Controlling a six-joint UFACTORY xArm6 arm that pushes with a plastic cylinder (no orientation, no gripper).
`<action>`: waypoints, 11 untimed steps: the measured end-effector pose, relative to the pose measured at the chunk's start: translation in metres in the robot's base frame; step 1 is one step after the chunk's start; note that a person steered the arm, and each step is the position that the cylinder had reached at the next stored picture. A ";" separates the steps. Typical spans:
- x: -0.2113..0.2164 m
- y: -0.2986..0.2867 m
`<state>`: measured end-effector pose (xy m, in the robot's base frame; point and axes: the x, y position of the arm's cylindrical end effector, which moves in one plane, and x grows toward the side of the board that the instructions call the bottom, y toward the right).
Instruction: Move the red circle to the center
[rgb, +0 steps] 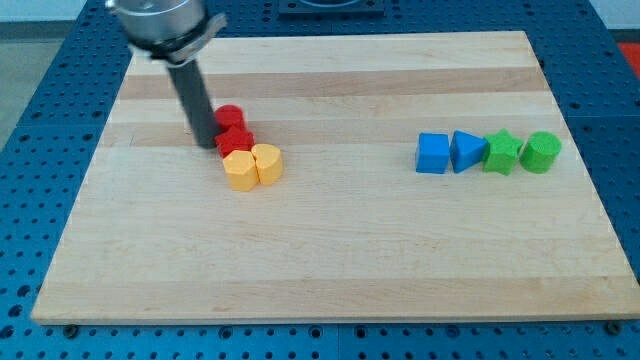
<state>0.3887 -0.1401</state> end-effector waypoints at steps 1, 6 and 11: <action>-0.030 0.036; -0.077 0.061; -0.017 0.108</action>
